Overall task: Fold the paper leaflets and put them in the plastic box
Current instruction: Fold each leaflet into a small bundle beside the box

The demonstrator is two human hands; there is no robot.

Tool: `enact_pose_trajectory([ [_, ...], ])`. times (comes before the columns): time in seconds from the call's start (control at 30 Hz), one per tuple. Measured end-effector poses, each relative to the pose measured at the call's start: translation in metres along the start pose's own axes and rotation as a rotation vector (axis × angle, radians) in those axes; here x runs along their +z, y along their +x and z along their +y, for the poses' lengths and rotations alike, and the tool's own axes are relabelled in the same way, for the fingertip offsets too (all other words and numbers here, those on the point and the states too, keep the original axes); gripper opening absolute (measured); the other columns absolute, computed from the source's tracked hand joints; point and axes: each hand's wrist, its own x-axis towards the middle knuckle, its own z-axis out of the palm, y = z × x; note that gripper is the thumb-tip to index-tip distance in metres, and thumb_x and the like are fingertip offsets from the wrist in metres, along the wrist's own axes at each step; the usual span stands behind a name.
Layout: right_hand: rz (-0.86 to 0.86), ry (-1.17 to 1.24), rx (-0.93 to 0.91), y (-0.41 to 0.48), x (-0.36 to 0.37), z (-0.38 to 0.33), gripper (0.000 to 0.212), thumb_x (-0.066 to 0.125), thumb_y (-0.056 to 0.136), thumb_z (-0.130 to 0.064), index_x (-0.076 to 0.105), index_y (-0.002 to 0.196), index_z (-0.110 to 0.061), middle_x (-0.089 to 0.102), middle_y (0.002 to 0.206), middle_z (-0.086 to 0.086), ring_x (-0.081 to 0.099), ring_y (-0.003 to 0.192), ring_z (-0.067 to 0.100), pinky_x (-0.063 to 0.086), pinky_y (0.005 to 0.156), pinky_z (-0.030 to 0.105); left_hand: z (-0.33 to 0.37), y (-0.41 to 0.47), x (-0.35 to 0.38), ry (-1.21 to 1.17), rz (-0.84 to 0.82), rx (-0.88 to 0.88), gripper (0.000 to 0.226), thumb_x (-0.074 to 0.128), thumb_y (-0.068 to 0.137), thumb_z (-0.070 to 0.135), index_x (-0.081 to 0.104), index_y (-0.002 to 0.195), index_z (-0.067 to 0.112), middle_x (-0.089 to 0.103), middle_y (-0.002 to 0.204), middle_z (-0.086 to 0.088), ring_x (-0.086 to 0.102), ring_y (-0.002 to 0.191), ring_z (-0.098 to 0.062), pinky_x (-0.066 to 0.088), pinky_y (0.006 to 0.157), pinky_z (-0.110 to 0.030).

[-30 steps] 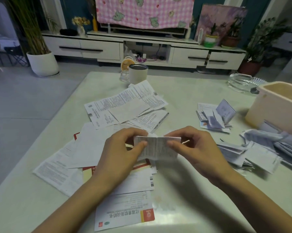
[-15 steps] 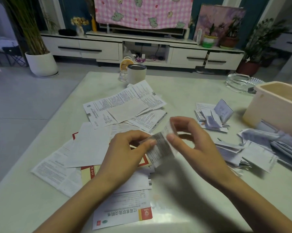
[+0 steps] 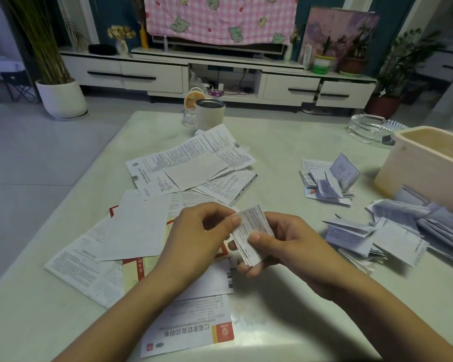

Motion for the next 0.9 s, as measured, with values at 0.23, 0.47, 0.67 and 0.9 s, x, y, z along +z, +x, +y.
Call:
enact_pose_trajectory([
  [0.23, 0.157, 0.077, 0.042, 0.002, 0.002, -0.002, 0.027, 0.041, 0.098, -0.016, 0.062, 0.089, -0.003, 0.065, 0.058, 0.010, 0.059, 0.044, 0.018, 0.049, 0.044, 0.022, -0.001, 0.004, 0.004, -0.154, 0.078, -0.130, 0.009, 0.060, 0.089, 0.014, 0.068, 0.085, 0.012, 0.062, 0.065, 0.001, 0.056, 0.048, 0.006, 0.043, 0.047, -0.007],
  [0.47, 0.233, -0.093, -0.015, 0.001, 0.000, 0.001, 0.025, 0.043, 0.098, -0.015, 0.063, 0.089, -0.003, 0.060, 0.054, 0.005, 0.054, 0.041, 0.016, 0.046, 0.039, 0.022, 0.000, 0.001, 0.007, -0.189, -0.001, -0.168, 0.012, 0.063, 0.087, 0.015, 0.070, 0.082, 0.006, 0.060, 0.059, 0.000, 0.053, 0.047, 0.002, 0.044, 0.047, -0.010],
  [0.67, 0.163, 0.018, 0.004, 0.000, 0.002, 0.001, 0.022, 0.067, 0.079, 0.002, 0.061, 0.101, 0.003, 0.064, 0.064, 0.005, 0.055, 0.048, 0.015, 0.045, 0.045, 0.019, -0.001, 0.001, 0.008, -0.179, 0.075, -0.130, 0.020, 0.062, 0.088, 0.012, 0.067, 0.070, 0.019, 0.060, 0.047, 0.008, 0.056, 0.046, 0.004, 0.044, 0.045, -0.010],
  [0.9, 0.208, -0.044, 0.033, 0.002, 0.000, 0.008, 0.012, 0.070, 0.078, -0.001, 0.066, 0.089, 0.002, 0.059, 0.059, 0.003, 0.049, 0.045, 0.009, 0.040, 0.046, 0.016, -0.001, 0.000, 0.008, -0.193, 0.046, -0.145, 0.016, 0.064, 0.086, 0.016, 0.069, 0.072, 0.012, 0.062, 0.054, -0.001, 0.058, 0.047, -0.001, 0.046, 0.046, -0.012],
])
